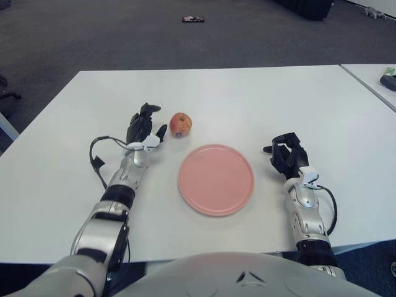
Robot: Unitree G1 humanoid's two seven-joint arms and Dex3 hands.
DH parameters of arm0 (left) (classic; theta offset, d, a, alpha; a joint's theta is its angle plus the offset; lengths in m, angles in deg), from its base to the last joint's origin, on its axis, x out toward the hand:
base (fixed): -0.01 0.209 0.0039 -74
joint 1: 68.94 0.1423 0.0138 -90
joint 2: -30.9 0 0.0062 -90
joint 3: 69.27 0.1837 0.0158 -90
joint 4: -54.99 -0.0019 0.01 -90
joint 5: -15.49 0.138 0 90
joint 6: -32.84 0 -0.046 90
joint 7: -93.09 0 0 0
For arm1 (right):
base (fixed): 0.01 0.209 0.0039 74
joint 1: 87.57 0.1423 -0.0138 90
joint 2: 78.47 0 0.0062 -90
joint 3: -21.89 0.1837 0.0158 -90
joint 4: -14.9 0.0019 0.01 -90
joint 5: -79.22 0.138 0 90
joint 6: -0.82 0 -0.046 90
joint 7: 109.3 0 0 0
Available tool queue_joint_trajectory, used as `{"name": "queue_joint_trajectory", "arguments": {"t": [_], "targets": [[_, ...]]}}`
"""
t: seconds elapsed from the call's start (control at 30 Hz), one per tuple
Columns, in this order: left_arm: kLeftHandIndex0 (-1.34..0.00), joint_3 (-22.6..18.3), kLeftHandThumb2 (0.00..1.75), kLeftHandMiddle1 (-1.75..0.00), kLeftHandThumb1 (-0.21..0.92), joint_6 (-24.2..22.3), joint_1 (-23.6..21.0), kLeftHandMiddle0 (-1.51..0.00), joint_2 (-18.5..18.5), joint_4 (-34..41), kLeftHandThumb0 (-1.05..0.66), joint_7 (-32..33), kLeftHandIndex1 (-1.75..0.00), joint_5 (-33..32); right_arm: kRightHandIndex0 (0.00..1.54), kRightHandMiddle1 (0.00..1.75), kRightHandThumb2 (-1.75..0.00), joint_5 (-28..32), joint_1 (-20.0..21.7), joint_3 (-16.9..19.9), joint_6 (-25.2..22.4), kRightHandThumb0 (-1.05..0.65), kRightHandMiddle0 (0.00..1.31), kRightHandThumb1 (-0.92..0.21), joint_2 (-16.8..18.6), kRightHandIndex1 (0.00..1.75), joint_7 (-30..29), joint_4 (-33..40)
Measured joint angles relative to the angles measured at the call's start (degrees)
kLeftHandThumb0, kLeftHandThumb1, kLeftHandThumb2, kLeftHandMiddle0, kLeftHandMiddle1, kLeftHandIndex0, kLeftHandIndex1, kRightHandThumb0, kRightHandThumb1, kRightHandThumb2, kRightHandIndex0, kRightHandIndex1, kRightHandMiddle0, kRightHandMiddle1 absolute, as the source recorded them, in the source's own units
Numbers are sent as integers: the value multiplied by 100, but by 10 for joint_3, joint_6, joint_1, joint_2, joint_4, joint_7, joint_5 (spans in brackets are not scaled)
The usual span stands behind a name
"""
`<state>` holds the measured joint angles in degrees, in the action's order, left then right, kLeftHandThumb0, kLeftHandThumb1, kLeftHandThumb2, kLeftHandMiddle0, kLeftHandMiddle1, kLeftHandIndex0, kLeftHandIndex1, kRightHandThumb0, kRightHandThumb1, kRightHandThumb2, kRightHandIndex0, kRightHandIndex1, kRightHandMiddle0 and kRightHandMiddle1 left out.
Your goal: Put the apple into the plate.
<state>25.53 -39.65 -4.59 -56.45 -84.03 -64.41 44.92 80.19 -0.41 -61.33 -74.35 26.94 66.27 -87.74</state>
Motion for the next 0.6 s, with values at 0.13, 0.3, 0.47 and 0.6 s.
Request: {"name": "queue_joint_trajectory", "arguments": {"t": [0.13,0.3,0.47,0.6], "targets": [[0,16,65,-8,59,17,-26,0,-1,-41,-97,-14,-6,-5,50,175,-75,-1,0,0,0,-37,28,-76,0,123,-1,-1],[0,42,53,-1,64,43,-64,0,-11,-82,-104,-46,-1,-5,50,175,-74,-3,0,-1,0,-37,28,-77,0,123,-3,-2],[0,66,44,0,68,52,-101,0,-27,-113,-105,-88,0,-3,49,175,-74,-2,0,-2,0,-36,28,-77,1,123,-4,-2],[0,81,38,0,70,51,-126,0,-38,-133,-105,-122,0,-1,48,175,-73,-2,0,-1,0,-36,27,-78,1,122,-4,-2]]}}
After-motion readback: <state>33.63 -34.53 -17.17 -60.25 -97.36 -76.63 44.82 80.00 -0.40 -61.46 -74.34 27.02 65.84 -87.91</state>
